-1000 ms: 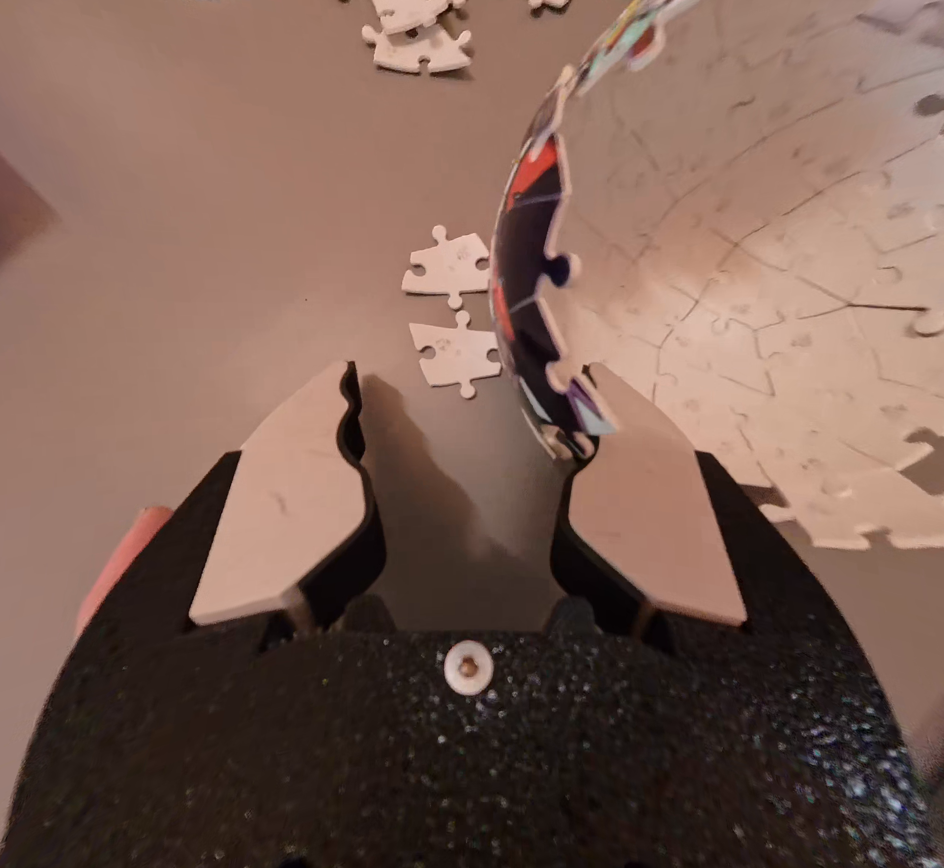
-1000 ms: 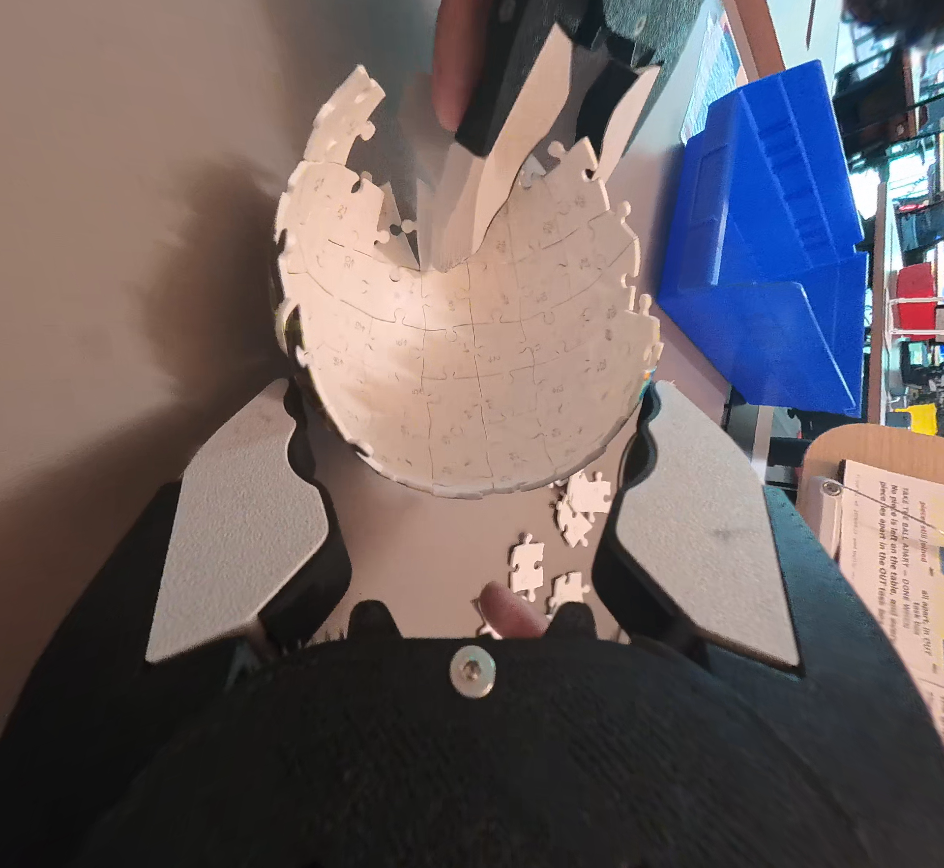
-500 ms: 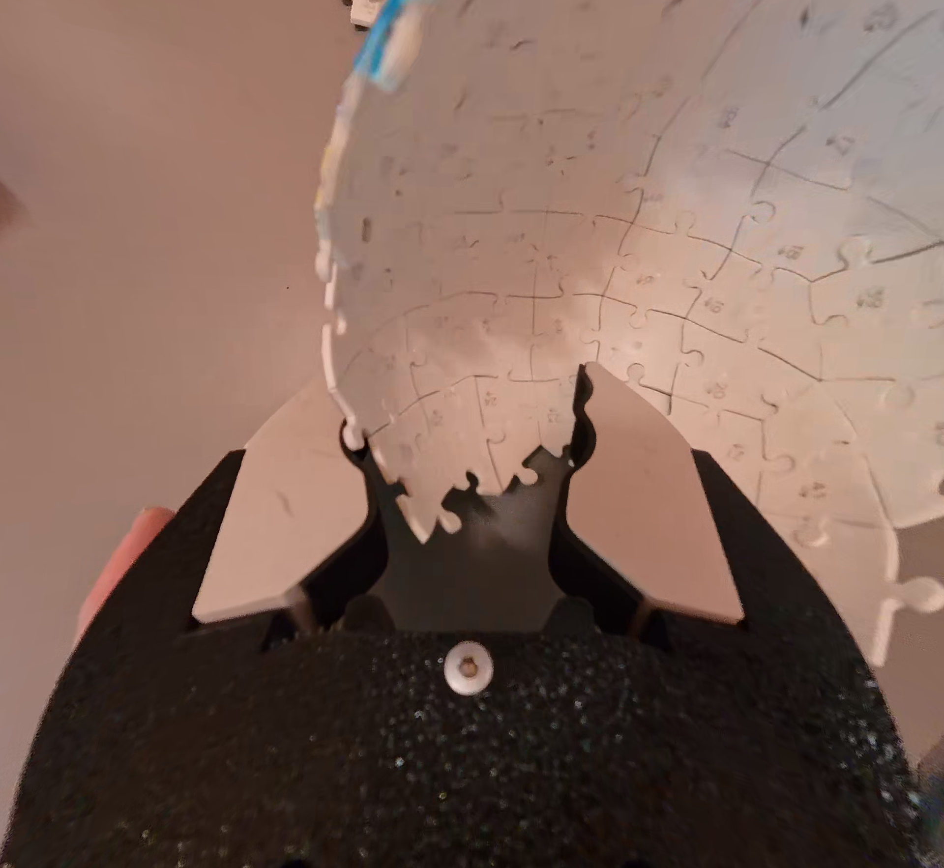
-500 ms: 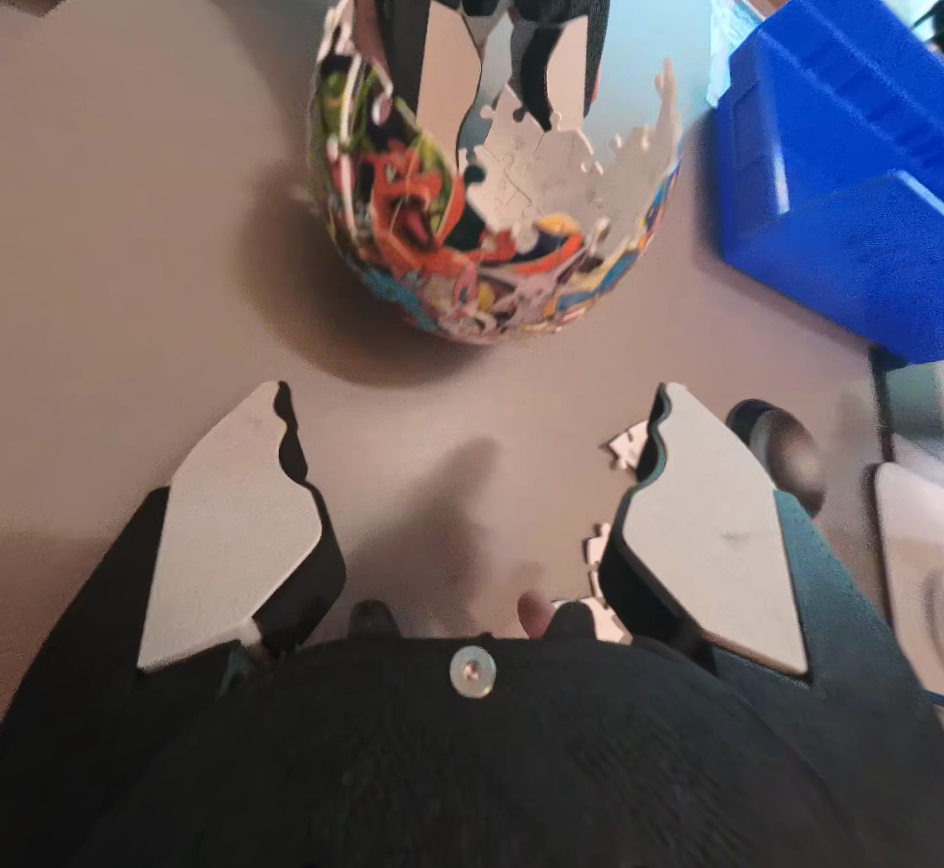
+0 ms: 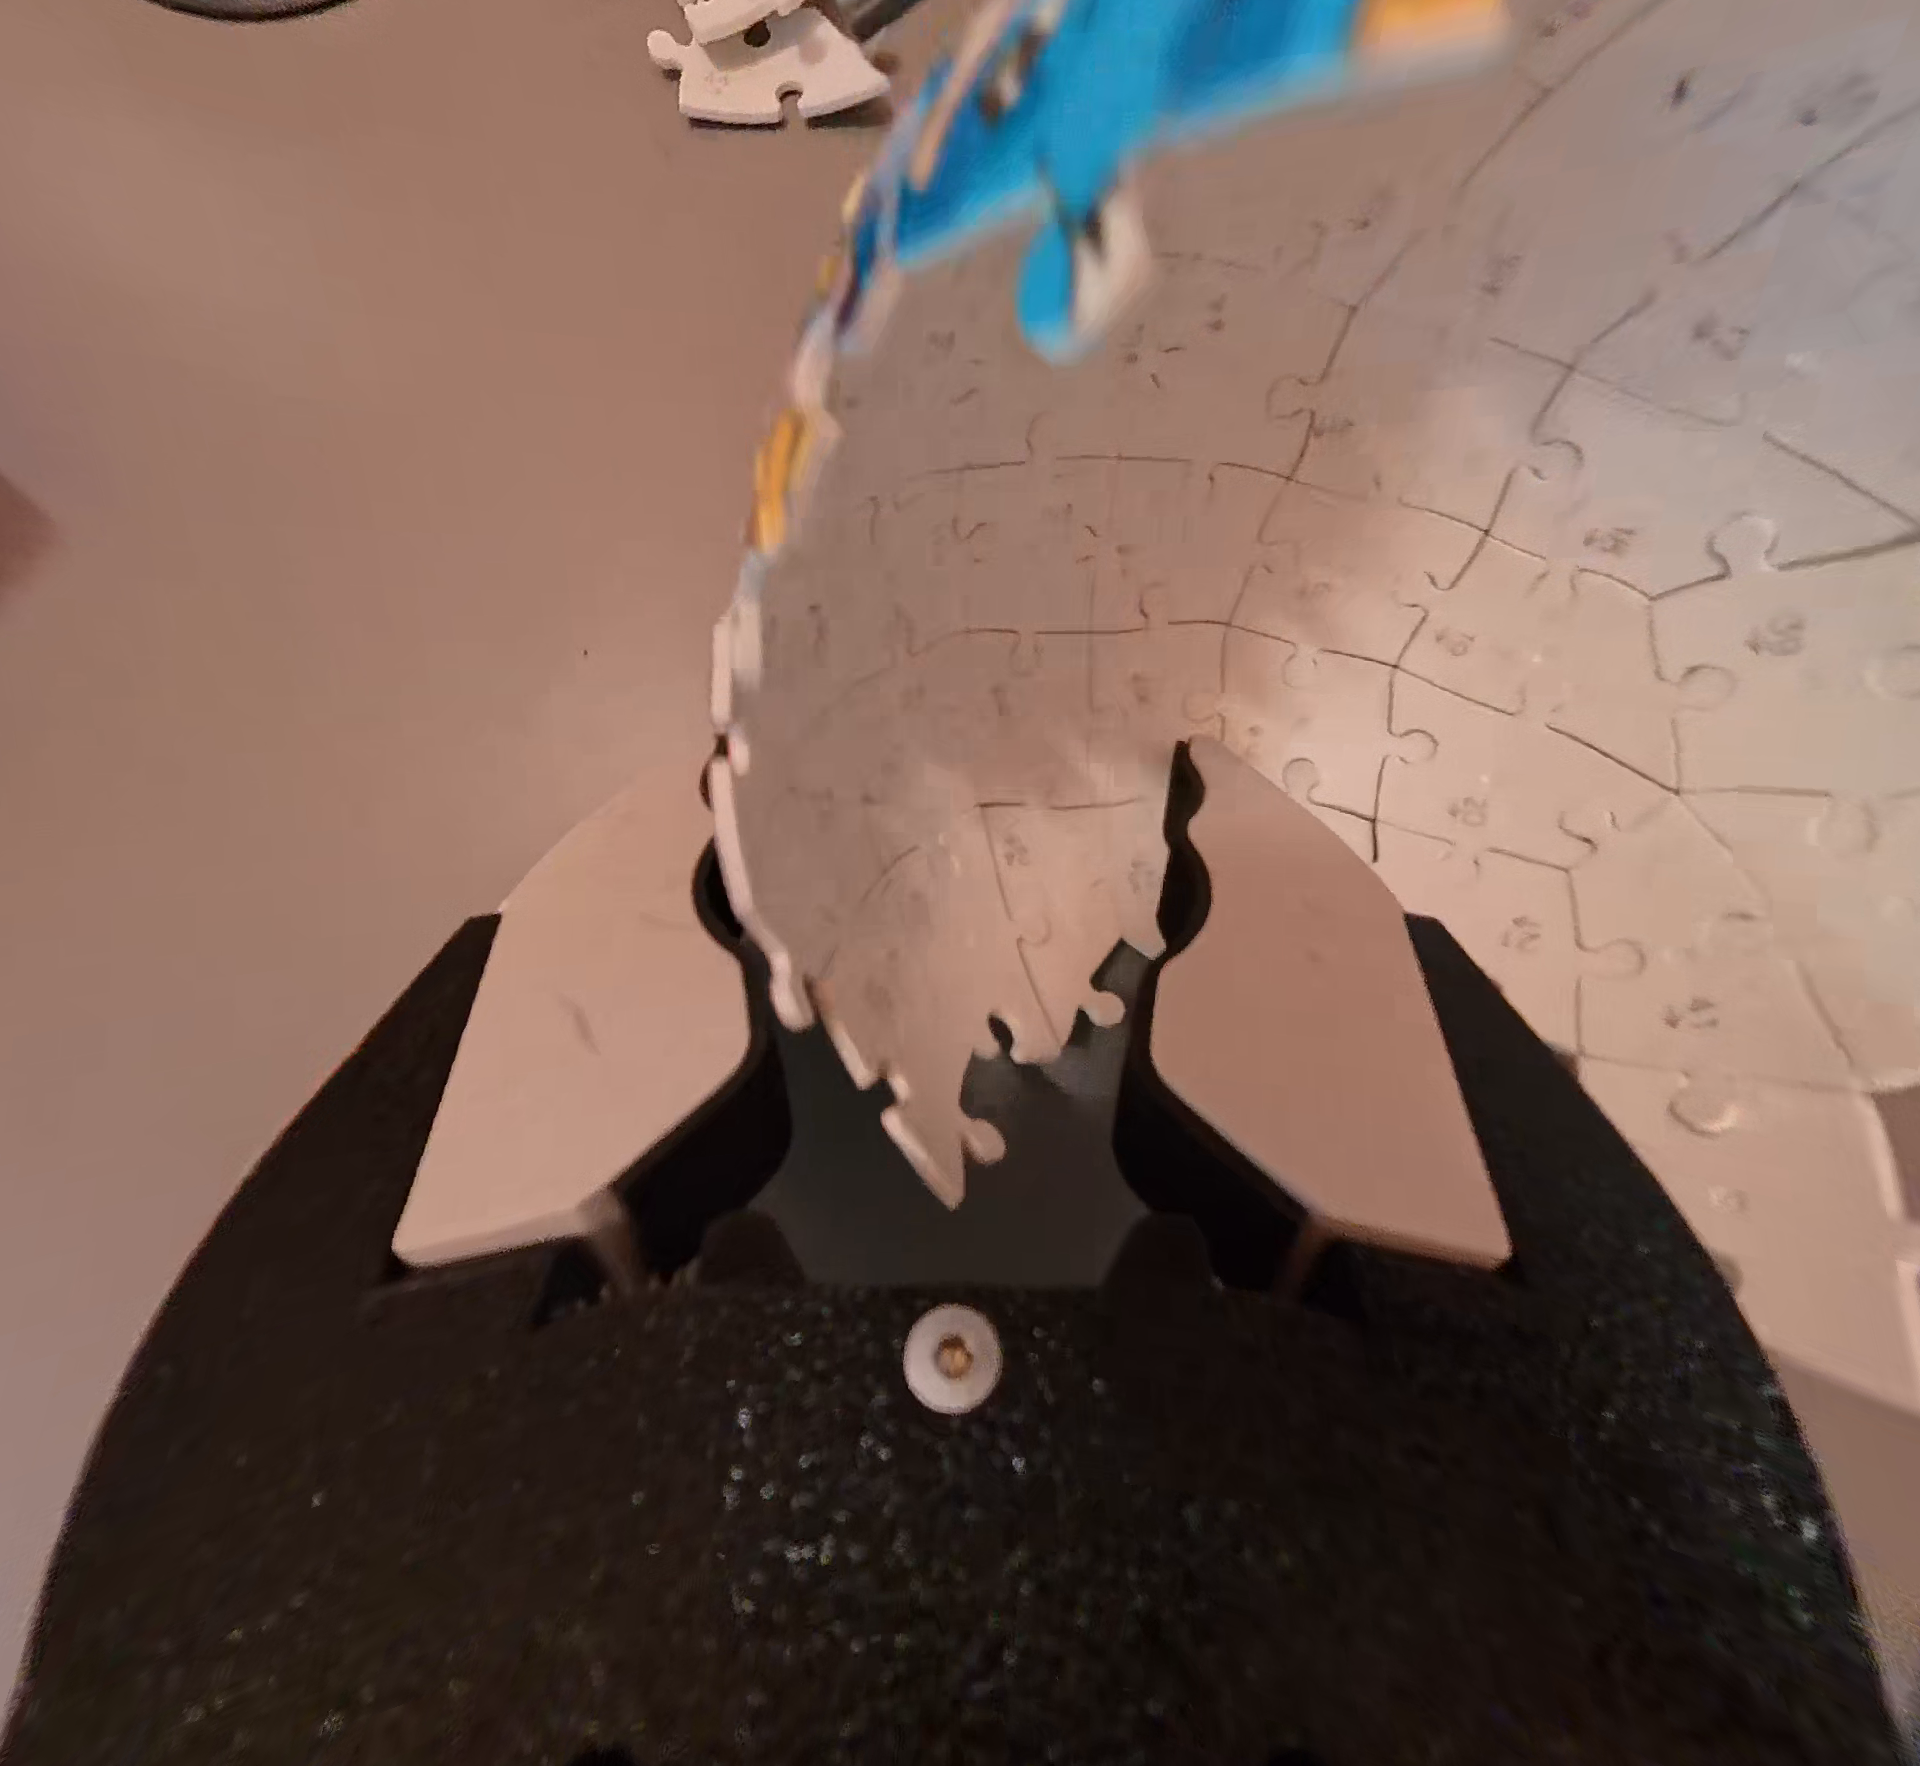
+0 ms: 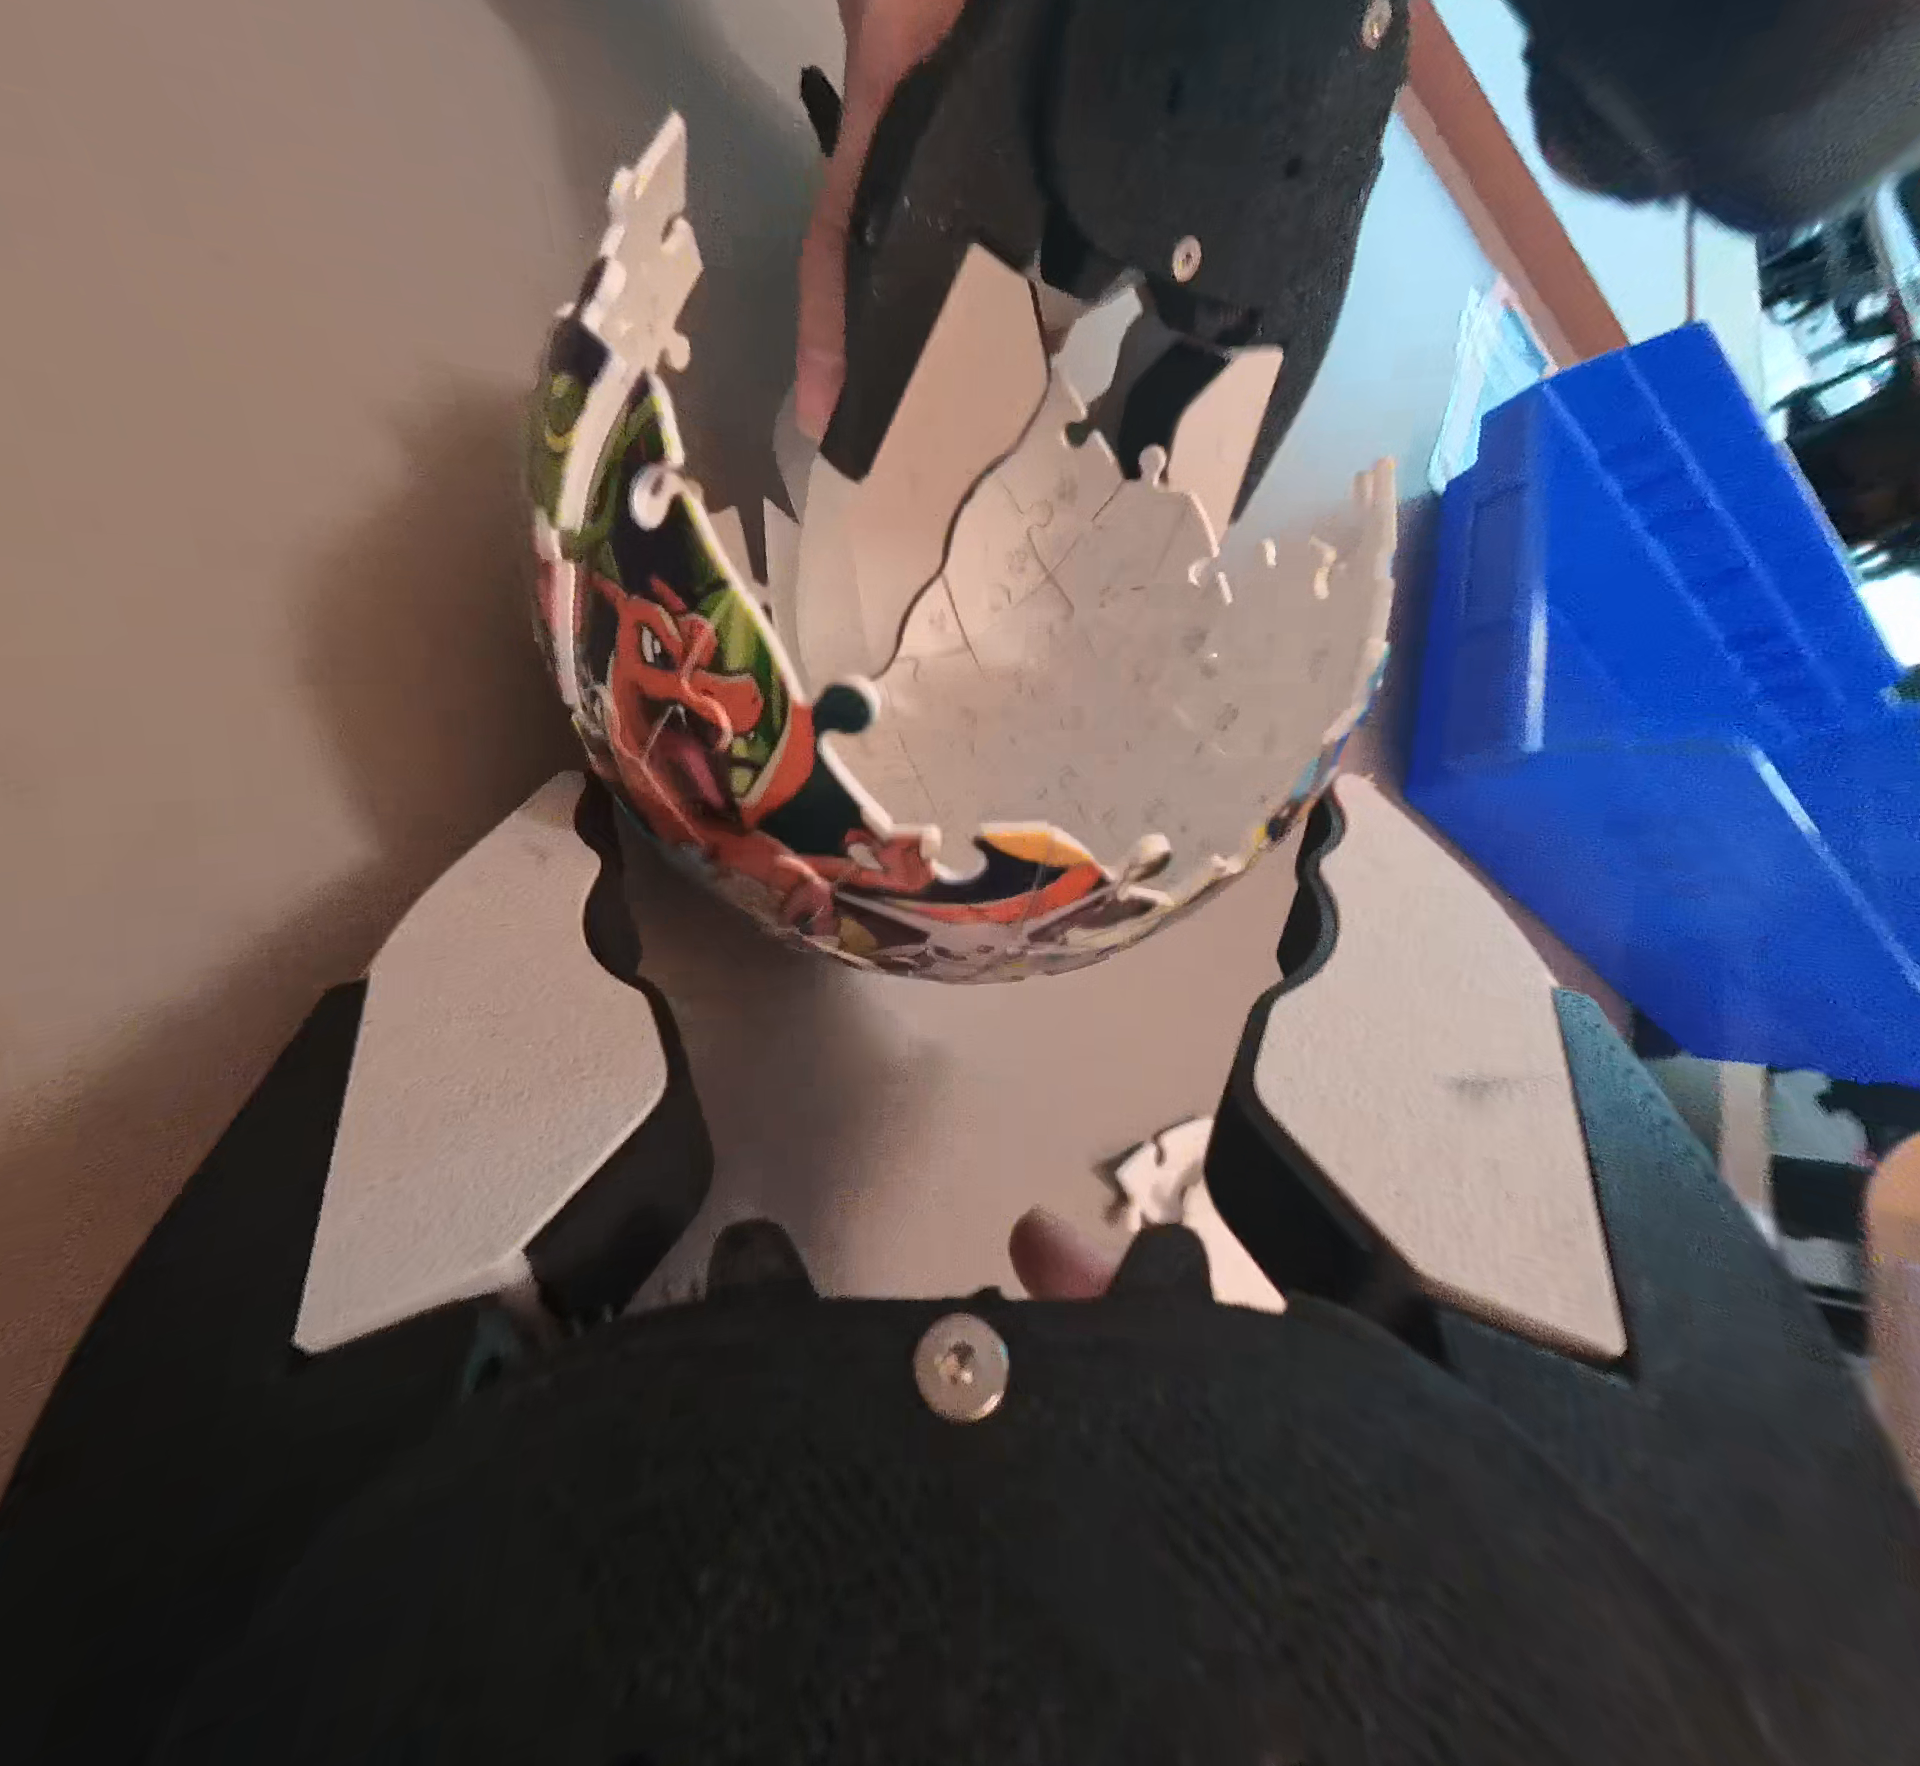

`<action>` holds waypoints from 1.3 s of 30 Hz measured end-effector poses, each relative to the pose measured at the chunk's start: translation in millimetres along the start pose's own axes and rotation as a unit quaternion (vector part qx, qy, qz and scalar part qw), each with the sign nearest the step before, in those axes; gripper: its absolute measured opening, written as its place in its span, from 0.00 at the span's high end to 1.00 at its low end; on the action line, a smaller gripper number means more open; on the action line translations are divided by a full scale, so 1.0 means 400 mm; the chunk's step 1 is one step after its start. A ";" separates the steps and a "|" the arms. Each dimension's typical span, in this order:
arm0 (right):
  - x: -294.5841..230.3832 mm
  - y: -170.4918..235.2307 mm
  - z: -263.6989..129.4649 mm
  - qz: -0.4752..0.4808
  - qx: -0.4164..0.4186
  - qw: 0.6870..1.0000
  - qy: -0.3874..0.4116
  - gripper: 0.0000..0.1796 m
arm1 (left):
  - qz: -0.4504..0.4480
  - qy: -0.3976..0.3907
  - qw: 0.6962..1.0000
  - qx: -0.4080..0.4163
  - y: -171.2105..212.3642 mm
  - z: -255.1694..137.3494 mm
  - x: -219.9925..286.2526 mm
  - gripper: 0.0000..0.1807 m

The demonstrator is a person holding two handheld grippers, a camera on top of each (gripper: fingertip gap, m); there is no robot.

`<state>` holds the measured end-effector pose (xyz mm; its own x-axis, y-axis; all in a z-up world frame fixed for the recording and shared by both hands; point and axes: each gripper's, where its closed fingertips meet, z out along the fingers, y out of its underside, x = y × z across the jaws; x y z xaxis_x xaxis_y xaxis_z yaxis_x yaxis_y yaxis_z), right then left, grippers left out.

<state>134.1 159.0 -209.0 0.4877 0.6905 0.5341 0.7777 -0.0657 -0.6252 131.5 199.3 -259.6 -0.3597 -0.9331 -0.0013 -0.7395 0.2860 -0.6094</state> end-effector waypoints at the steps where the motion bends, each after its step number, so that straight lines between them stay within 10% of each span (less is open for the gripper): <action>1: -0.002 -0.011 0.001 -0.018 0.000 1.000 0.008 0.32 | 0.008 -0.001 1.000 0.004 -0.003 0.000 0.000 0.57; 16: -0.012 -0.069 -0.006 -0.241 -0.161 0.954 0.080 0.32 | 0.172 -0.050 0.975 0.135 -0.062 -0.046 0.001 0.65; 39: -0.016 -0.090 -0.007 -0.335 -0.254 0.900 0.112 0.33 | -0.042 -0.036 0.997 0.051 0.090 -0.070 0.023 0.49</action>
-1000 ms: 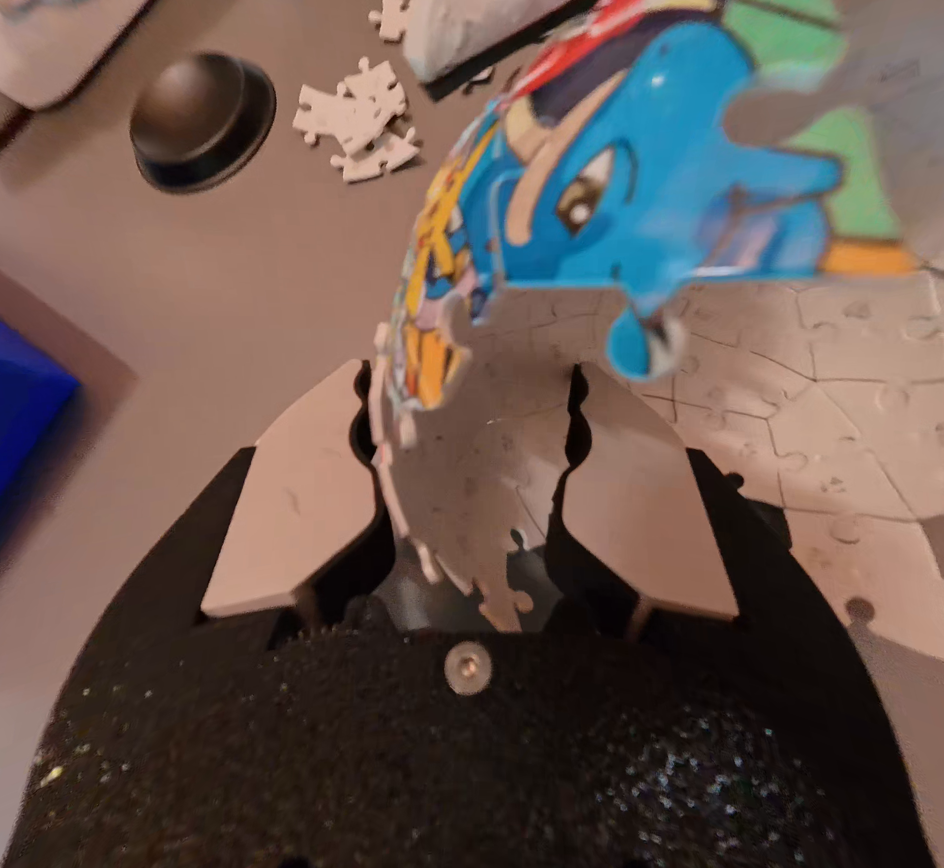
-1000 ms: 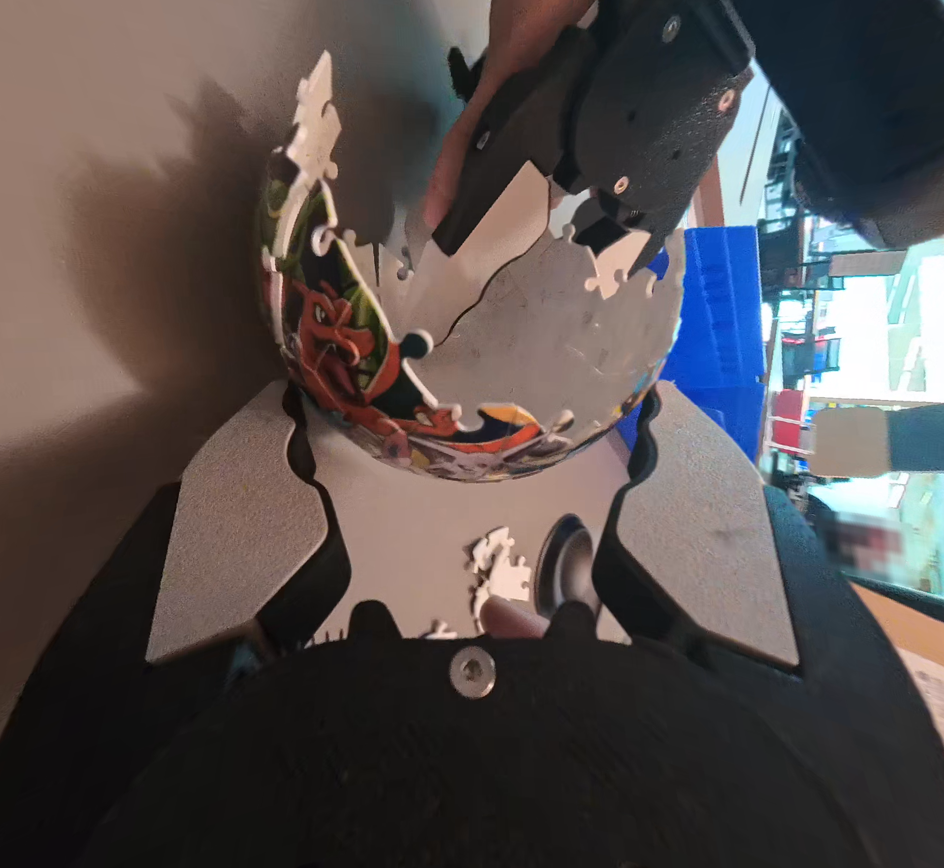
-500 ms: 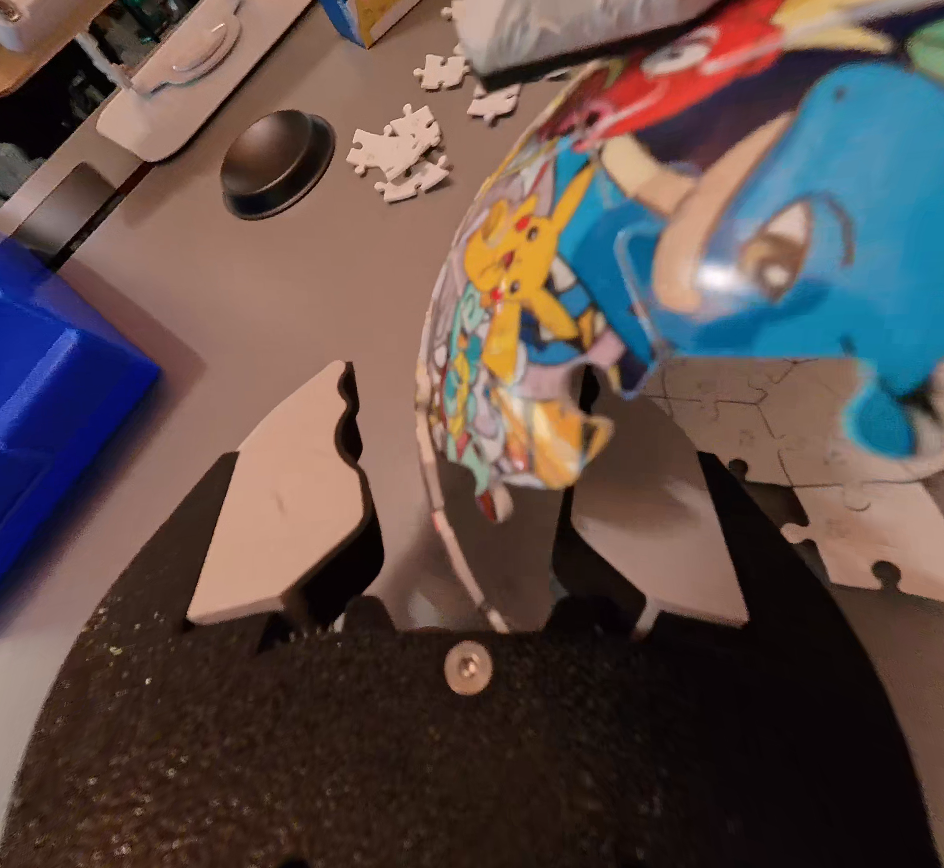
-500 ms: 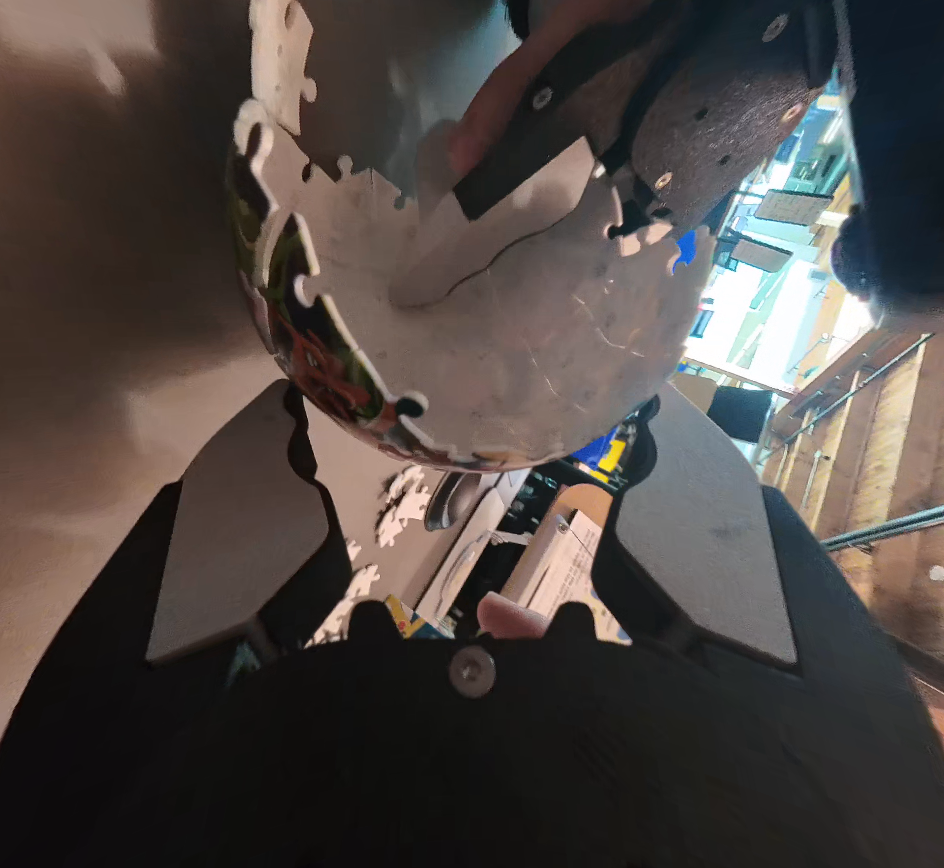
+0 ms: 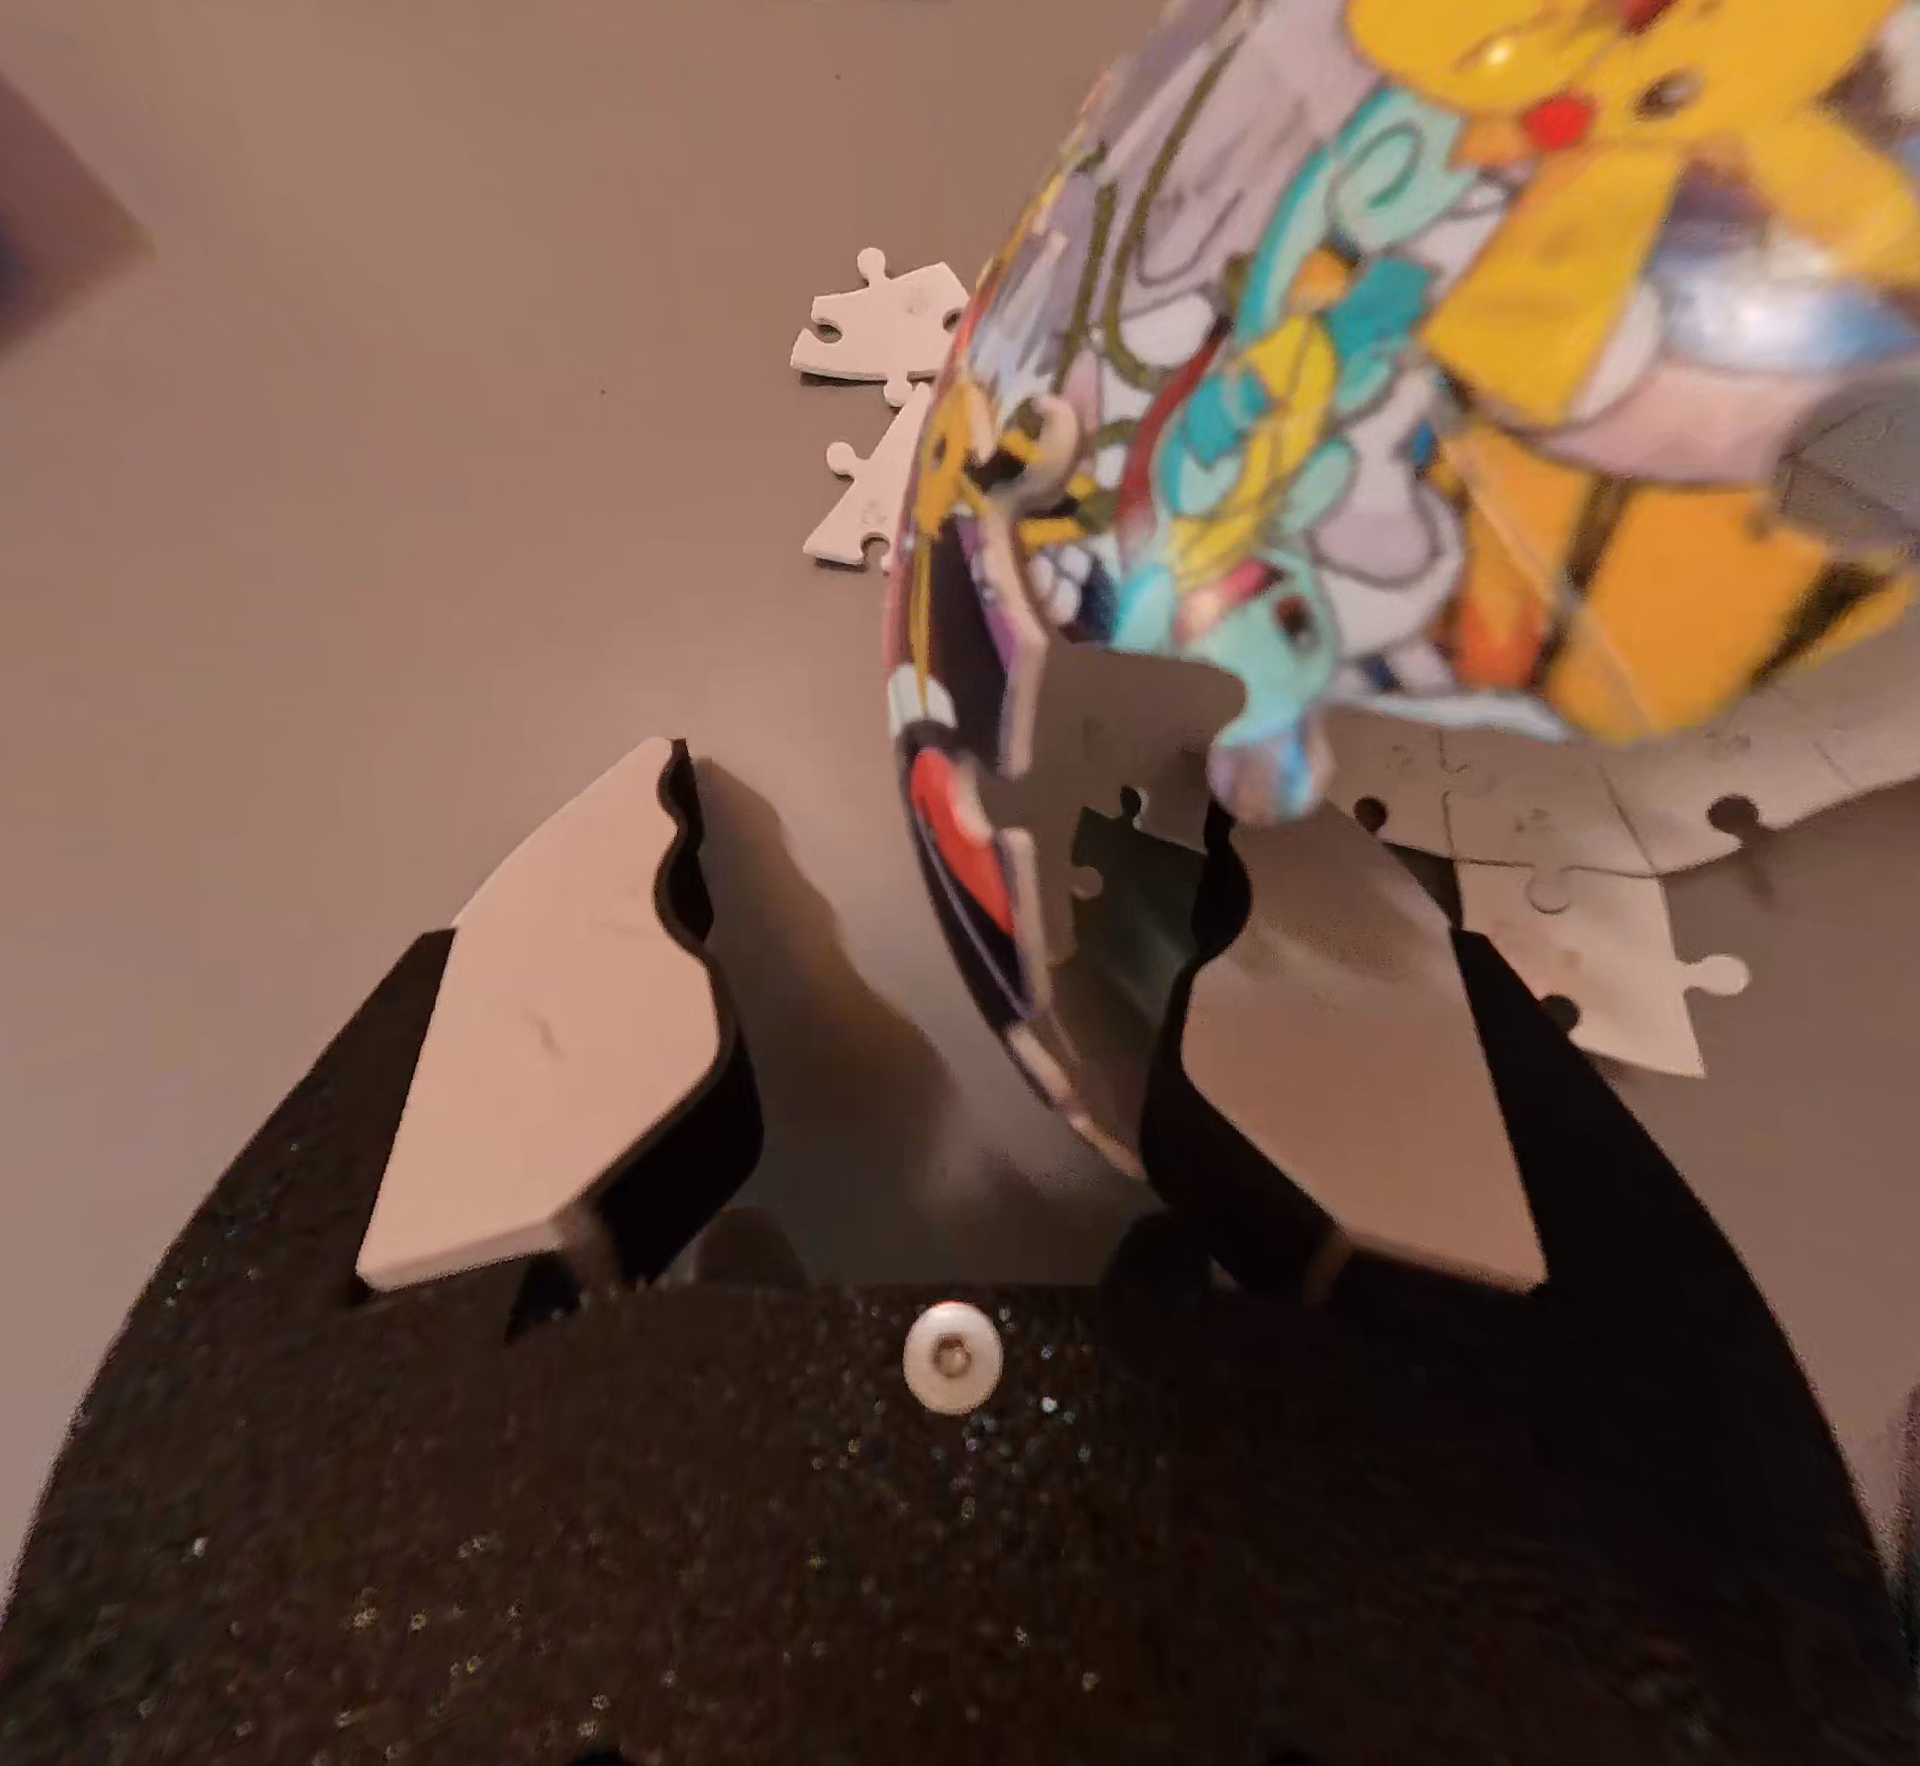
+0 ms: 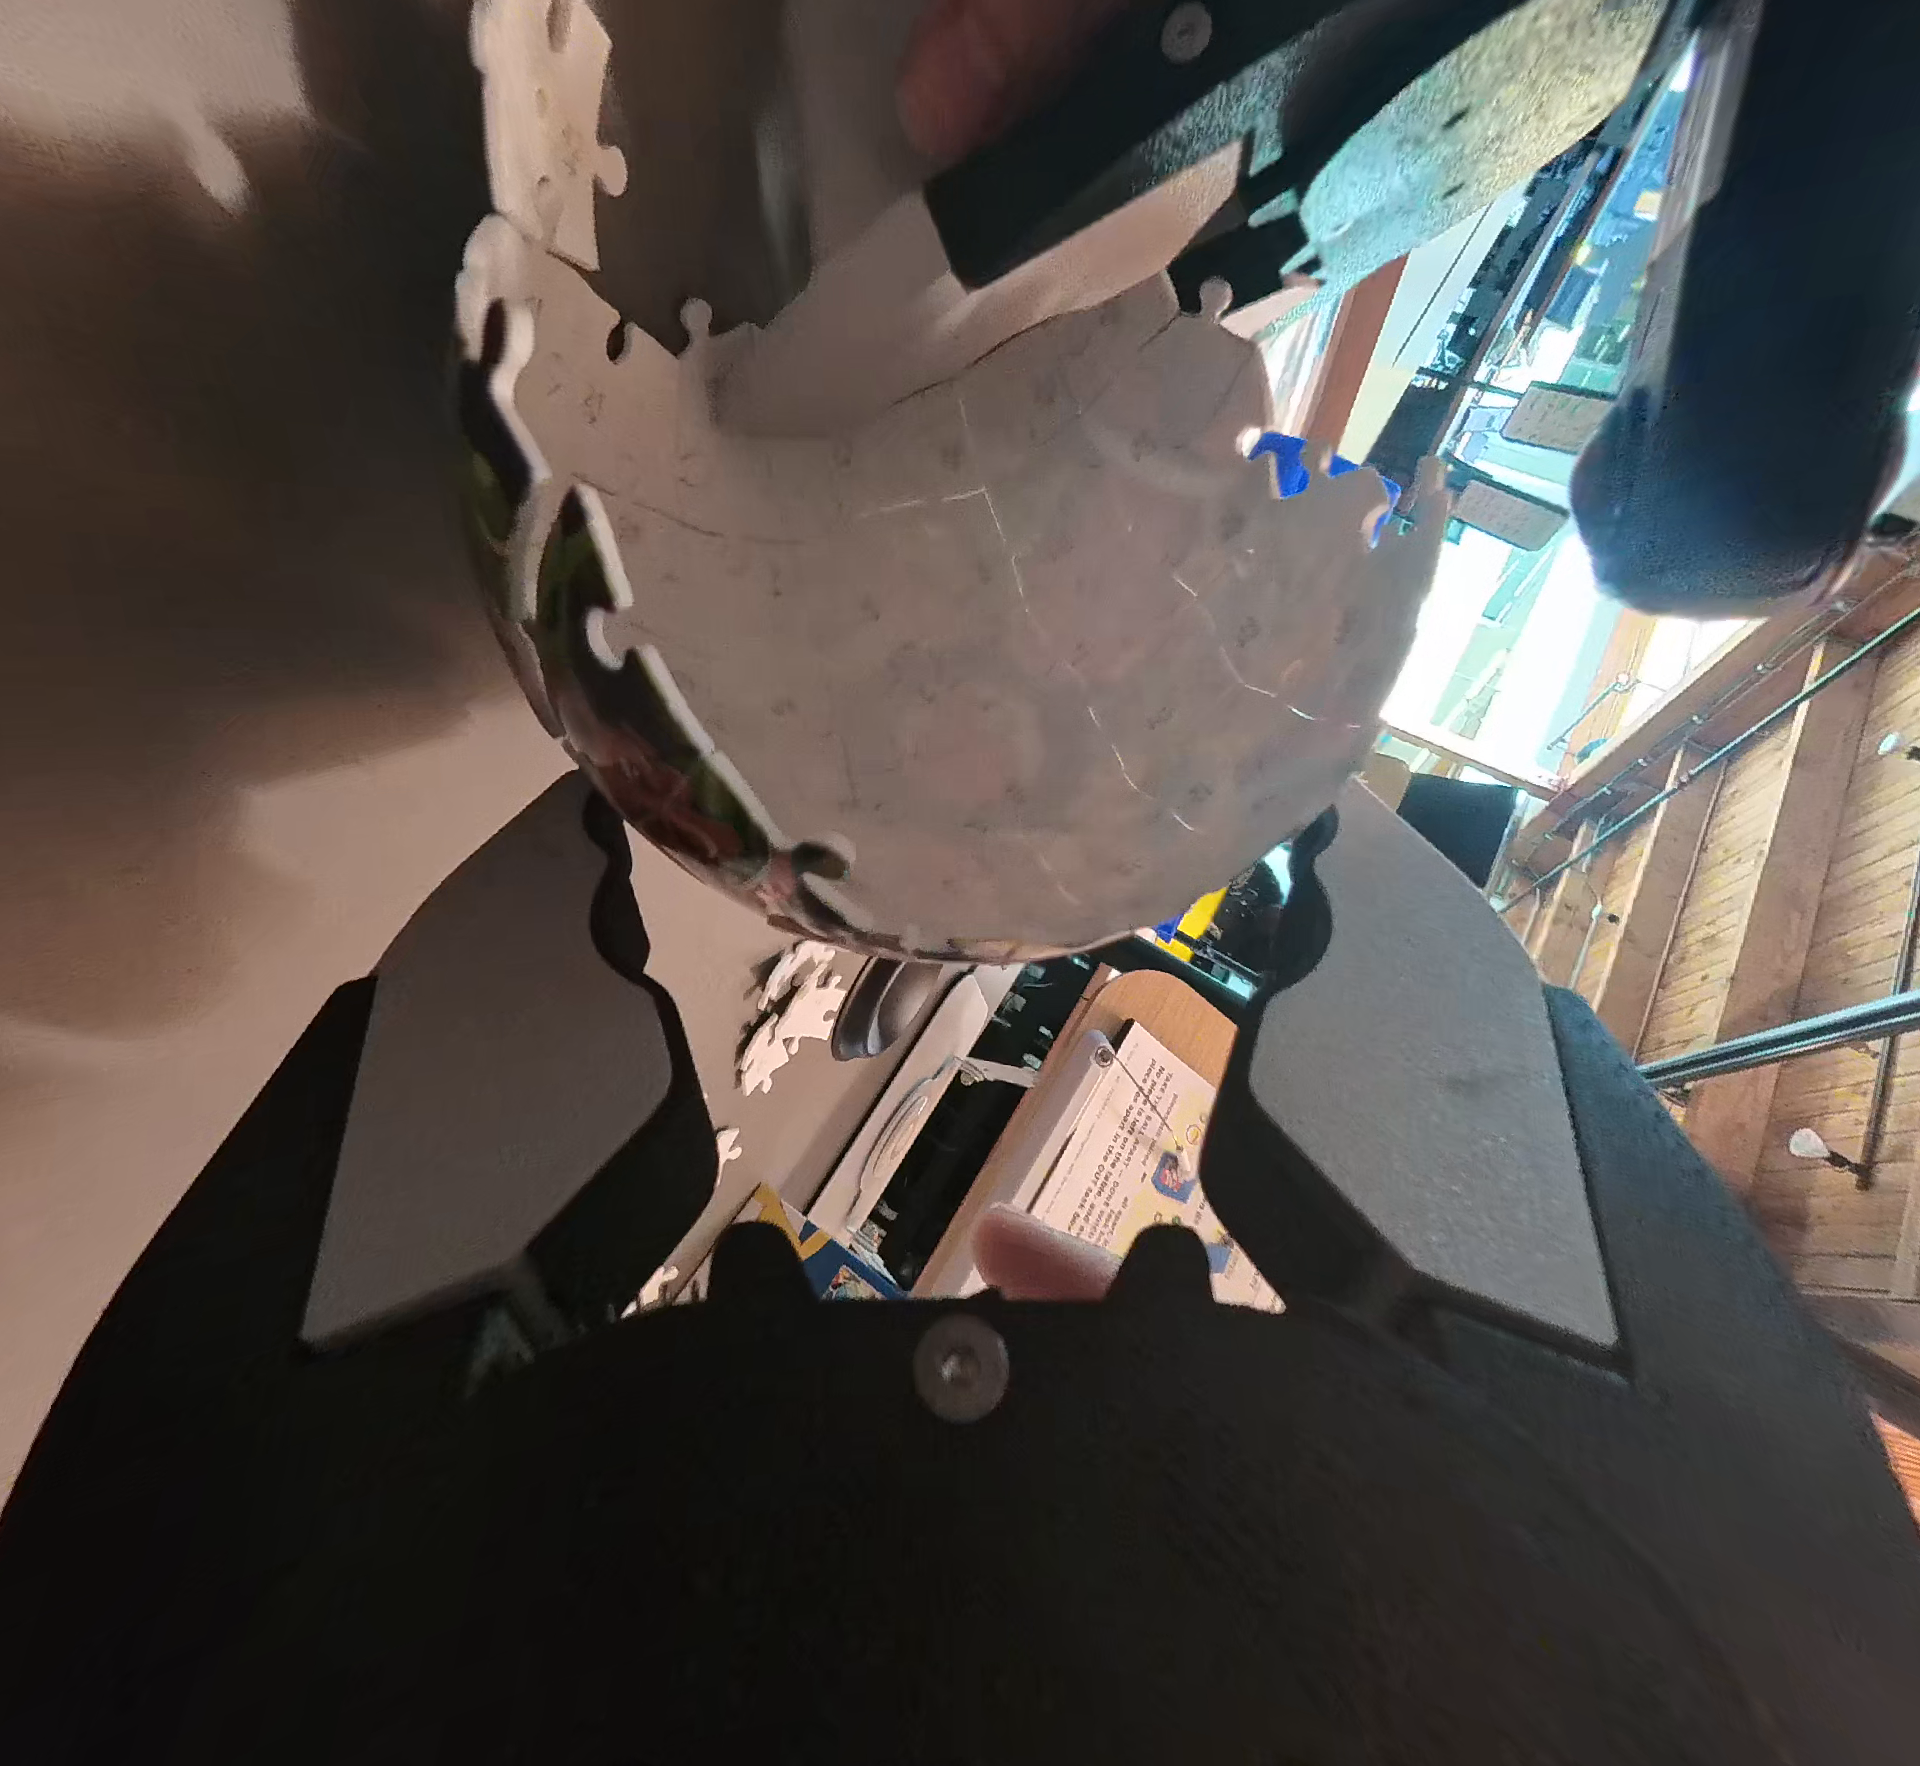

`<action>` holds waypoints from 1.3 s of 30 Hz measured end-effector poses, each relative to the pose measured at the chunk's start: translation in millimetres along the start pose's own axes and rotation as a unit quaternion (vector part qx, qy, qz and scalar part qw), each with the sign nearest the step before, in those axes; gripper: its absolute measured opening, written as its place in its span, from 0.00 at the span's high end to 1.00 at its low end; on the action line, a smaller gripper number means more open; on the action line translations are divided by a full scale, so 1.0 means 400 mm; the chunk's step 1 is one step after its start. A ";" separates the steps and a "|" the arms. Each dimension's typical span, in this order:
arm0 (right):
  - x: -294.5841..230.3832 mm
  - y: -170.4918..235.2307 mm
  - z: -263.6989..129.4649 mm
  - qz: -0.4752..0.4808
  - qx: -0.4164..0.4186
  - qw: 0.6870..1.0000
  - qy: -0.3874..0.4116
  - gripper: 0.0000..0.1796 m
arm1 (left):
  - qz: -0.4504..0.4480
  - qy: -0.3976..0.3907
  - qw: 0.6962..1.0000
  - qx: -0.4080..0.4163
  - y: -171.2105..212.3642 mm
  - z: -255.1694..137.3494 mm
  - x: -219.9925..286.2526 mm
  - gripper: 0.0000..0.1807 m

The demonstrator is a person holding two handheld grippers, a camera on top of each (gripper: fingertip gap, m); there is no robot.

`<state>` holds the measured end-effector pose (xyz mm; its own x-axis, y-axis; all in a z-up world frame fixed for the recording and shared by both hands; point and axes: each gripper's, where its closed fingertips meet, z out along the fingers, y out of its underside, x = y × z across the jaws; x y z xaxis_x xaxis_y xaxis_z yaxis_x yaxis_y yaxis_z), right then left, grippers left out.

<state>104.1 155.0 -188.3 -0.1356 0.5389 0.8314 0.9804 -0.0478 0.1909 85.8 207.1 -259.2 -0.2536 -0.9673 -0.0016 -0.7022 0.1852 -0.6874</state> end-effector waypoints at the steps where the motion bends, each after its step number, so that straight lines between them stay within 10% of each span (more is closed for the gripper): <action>1: -0.001 -0.003 0.000 0.003 0.004 1.000 -0.002 0.33 | -0.001 0.004 1.000 -0.003 0.001 0.001 0.003 0.50; 25: 0.005 -0.025 0.007 0.013 0.017 1.000 -0.004 0.33 | 0.001 -0.020 1.000 -0.016 0.001 -0.014 -0.023 0.52; 39: -0.005 -0.071 0.031 0.186 0.176 0.965 -0.050 0.26 | 0.010 0.013 1.000 -0.014 -0.008 0.009 -0.001 0.54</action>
<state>78.4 165.6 -201.9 0.2315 0.6195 0.7501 0.9491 0.0253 -0.3138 90.7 206.3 -259.7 -0.2842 -0.9588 0.0043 -0.7157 0.2091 -0.6664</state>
